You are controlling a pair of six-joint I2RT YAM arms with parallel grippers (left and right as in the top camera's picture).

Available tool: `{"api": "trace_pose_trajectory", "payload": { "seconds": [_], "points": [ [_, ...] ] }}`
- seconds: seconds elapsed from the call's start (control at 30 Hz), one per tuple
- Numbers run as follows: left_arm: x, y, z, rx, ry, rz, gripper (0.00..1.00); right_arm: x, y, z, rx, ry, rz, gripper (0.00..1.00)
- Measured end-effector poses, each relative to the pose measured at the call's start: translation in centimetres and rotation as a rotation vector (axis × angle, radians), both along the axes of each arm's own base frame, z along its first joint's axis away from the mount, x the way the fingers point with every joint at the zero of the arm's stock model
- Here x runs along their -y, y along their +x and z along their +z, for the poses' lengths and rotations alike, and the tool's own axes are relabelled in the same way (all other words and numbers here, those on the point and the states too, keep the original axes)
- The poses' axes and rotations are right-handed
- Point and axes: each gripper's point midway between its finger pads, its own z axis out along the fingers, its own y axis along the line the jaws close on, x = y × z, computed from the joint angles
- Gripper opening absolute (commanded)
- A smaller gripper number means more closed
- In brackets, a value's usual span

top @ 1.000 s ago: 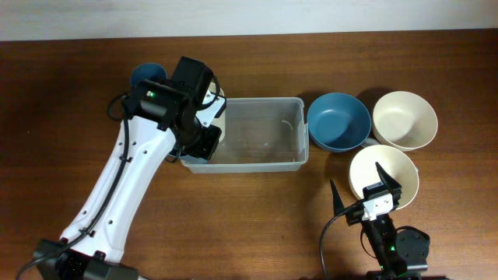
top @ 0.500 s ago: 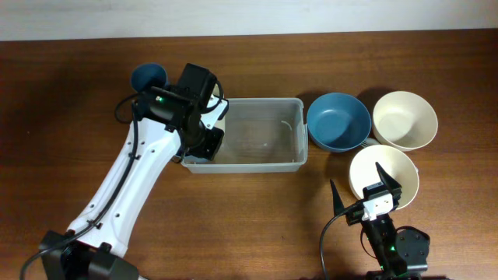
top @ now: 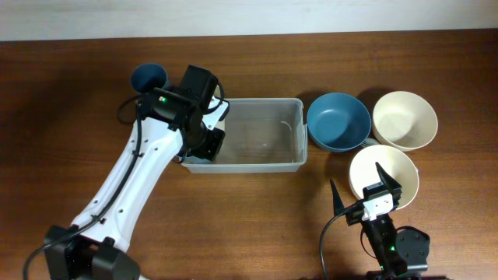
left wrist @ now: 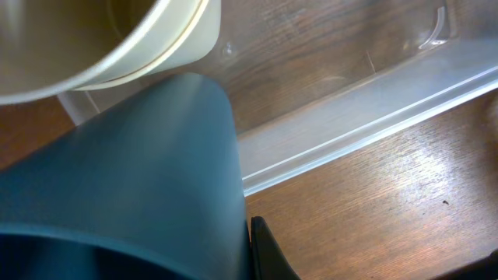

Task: Pack container
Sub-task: 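Carry the blue cup into the bin's front-left corner and lower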

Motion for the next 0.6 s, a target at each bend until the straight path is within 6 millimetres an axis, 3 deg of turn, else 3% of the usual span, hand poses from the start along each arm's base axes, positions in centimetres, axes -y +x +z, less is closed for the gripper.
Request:
{"api": "trace_pose_trajectory", "payload": {
  "seconds": [0.5, 0.6],
  "points": [
    [1.0, 0.3, -2.9, -0.073, 0.020, -0.021, 0.02, 0.0, 0.0, 0.0, 0.000, 0.000, 0.000, 0.99],
    [1.1, 0.4, -3.1, -0.075, 0.021, -0.019, 0.24, 0.0, 0.0, 0.0, 0.000, 0.000, 0.000, 0.99]
  ]
}}
